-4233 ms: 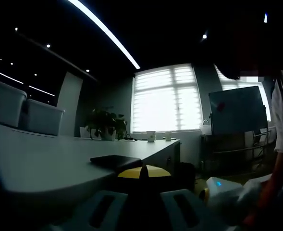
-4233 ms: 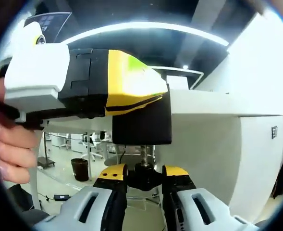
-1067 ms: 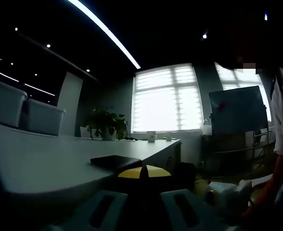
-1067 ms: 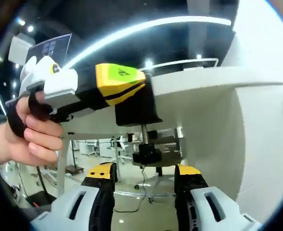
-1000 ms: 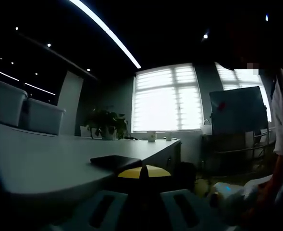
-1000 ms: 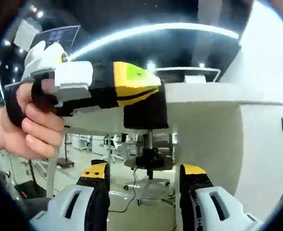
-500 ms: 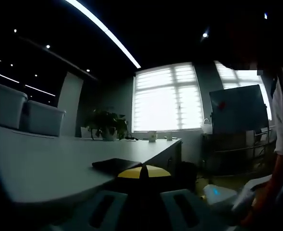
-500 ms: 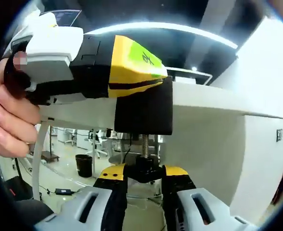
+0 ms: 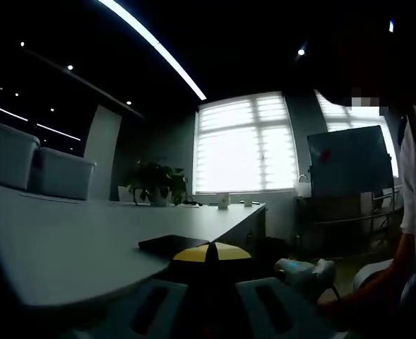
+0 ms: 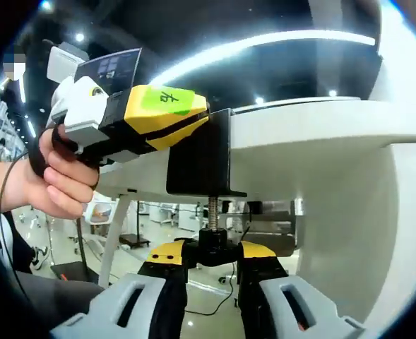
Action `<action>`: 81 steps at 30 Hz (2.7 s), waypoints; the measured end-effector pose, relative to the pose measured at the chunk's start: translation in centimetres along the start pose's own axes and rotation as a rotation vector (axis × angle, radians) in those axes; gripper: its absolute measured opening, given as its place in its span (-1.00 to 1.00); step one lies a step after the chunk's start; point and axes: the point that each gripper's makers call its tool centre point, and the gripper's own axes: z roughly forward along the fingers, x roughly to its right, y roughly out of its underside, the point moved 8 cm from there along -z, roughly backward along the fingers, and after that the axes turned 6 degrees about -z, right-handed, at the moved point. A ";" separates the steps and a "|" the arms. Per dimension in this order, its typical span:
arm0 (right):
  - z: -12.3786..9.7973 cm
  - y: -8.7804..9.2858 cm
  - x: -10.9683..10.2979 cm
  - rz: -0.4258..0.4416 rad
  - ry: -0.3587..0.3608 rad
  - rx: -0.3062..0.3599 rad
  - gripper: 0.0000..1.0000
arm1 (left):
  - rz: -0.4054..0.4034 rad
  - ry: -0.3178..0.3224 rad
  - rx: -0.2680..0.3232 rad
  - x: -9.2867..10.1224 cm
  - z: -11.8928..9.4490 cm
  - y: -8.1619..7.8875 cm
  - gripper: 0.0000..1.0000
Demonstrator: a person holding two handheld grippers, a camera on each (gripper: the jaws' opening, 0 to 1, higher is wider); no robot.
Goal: Clamp the fixed fixture on the desktop, loosen the retaining clip, secure it to the edge of the desk, and tighten the retaining clip.
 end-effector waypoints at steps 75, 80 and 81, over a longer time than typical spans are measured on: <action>-0.2 0.2 -1.4 0.076 0.188 -0.115 -0.19 | 0.005 -0.001 0.027 0.2 -0.5 0.4 -0.98; -1.6 -0.5 -3.1 0.192 0.432 -0.086 -0.01 | 0.012 0.001 0.026 0.2 -0.5 0.4 -0.98; -1.8 -0.7 -3.5 0.182 0.455 -0.095 -0.06 | 0.014 0.001 0.027 0.2 -0.5 0.5 -0.98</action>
